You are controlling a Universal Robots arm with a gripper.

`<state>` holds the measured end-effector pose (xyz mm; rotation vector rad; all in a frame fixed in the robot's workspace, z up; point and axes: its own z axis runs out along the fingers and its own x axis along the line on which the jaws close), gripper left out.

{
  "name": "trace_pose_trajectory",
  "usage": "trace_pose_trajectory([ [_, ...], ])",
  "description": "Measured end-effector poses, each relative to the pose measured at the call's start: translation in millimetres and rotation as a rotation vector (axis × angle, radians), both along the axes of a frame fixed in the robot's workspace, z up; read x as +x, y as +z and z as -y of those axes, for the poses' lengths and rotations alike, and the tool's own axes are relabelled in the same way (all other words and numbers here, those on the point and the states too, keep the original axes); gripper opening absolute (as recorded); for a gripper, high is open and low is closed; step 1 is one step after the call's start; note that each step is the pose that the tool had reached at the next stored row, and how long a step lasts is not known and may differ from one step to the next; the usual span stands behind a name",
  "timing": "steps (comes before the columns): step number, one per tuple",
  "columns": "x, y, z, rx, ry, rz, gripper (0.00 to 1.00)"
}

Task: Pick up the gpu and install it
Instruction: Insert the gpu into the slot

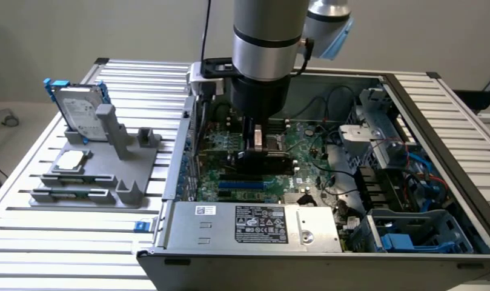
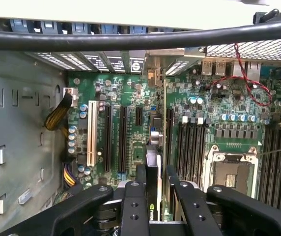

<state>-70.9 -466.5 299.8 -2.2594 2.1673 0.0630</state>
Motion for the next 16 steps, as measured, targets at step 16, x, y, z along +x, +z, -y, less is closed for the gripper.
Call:
trace_pose_trajectory([
  [16, -1.0, -5.8, 2.4, -0.0002, -0.025, 0.0001, 0.27],
])
